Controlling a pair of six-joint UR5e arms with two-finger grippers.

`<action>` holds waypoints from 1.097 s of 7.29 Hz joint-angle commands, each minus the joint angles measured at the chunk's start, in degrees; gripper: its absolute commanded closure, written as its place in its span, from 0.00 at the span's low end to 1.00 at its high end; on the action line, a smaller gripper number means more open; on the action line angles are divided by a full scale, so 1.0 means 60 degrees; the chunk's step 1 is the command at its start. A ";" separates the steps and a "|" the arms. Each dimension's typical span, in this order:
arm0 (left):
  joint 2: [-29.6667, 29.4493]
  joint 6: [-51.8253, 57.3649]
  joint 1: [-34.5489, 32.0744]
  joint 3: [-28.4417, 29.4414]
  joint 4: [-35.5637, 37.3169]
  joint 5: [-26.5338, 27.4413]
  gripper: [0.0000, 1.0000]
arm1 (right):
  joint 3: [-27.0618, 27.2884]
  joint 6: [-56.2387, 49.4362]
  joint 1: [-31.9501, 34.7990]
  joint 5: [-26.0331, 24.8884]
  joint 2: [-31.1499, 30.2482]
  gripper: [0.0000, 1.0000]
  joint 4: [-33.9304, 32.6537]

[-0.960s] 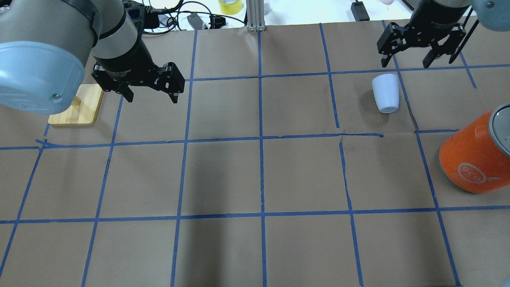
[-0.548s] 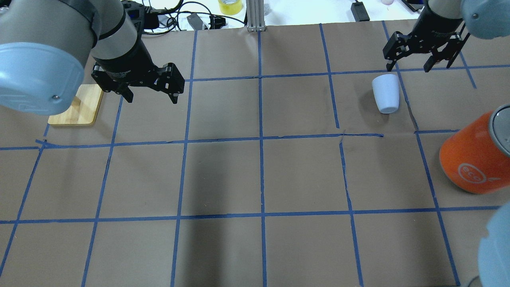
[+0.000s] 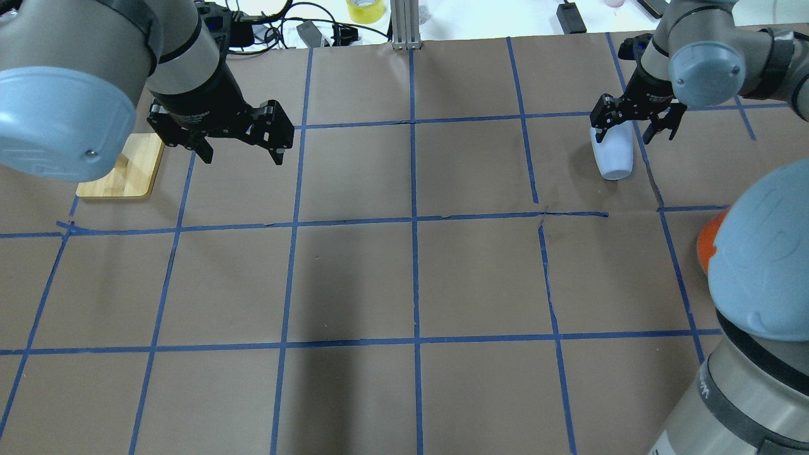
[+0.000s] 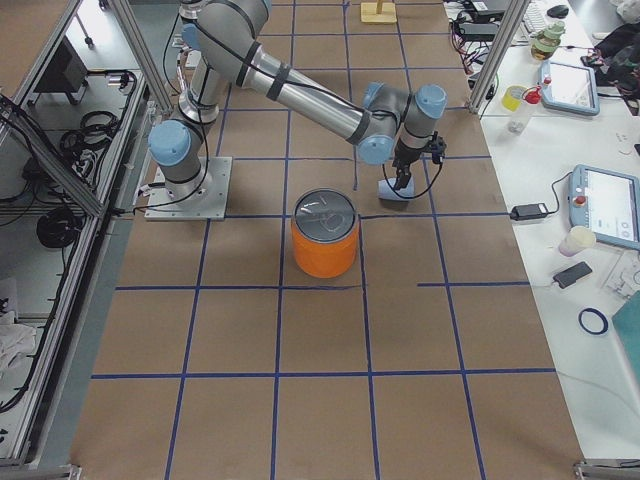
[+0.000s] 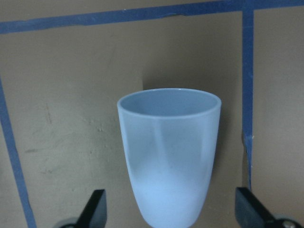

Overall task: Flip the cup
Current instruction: 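Move the right gripper over the upside-down blue cup and grasp it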

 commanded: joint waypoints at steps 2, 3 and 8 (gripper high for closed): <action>0.0000 0.0000 0.0000 -0.0011 0.0000 0.0007 0.00 | 0.0006 -0.0024 0.0007 -0.0012 0.0637 0.08 -0.0504; 0.0000 -0.0014 0.0000 -0.0011 0.0000 -0.0007 0.00 | -0.0009 -0.0082 0.0007 -0.0012 0.0668 0.15 -0.0548; -0.0014 0.0000 0.0015 -0.0011 0.0000 0.0022 0.00 | 0.0035 -0.1453 0.0865 0.0163 -0.0251 0.54 -0.0373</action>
